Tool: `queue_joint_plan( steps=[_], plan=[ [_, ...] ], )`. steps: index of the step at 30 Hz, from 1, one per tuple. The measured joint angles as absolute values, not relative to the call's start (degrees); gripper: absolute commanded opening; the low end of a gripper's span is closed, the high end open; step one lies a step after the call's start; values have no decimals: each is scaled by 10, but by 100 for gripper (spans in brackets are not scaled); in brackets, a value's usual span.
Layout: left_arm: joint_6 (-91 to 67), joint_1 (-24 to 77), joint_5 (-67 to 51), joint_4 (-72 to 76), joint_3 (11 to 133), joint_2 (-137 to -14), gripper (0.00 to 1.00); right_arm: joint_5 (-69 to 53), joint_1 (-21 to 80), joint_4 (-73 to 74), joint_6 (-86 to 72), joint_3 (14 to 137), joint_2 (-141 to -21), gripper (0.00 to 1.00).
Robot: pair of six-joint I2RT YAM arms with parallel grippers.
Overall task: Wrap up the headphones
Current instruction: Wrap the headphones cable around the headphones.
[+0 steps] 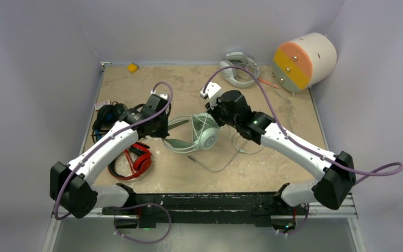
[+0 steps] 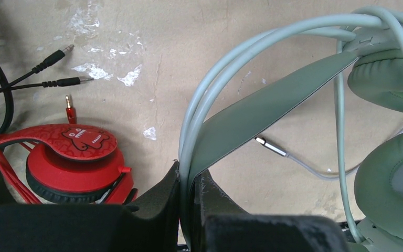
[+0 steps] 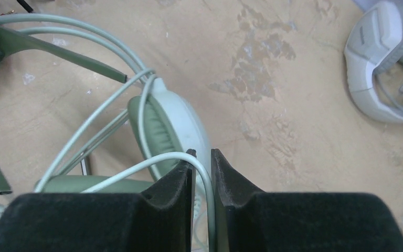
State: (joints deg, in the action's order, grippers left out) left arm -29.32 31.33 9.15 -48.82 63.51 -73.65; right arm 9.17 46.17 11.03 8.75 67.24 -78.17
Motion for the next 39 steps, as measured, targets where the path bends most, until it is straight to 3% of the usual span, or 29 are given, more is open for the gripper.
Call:
queue_joint_plan(
  steps=[14, 26, 39],
  plan=[
    [-252, 347, 49, -490, 611, -726, 0, 22, 420, 145, 64, 707, -832, 24],
    [-233, 404, 11, -488, 611, -734, 0, -62, 365, 149, 29, 719, -873, 18],
    [-255, 403, -45, -514, 674, -663, 0, -255, 289, 51, -85, 570, -857, 18]
  ],
)
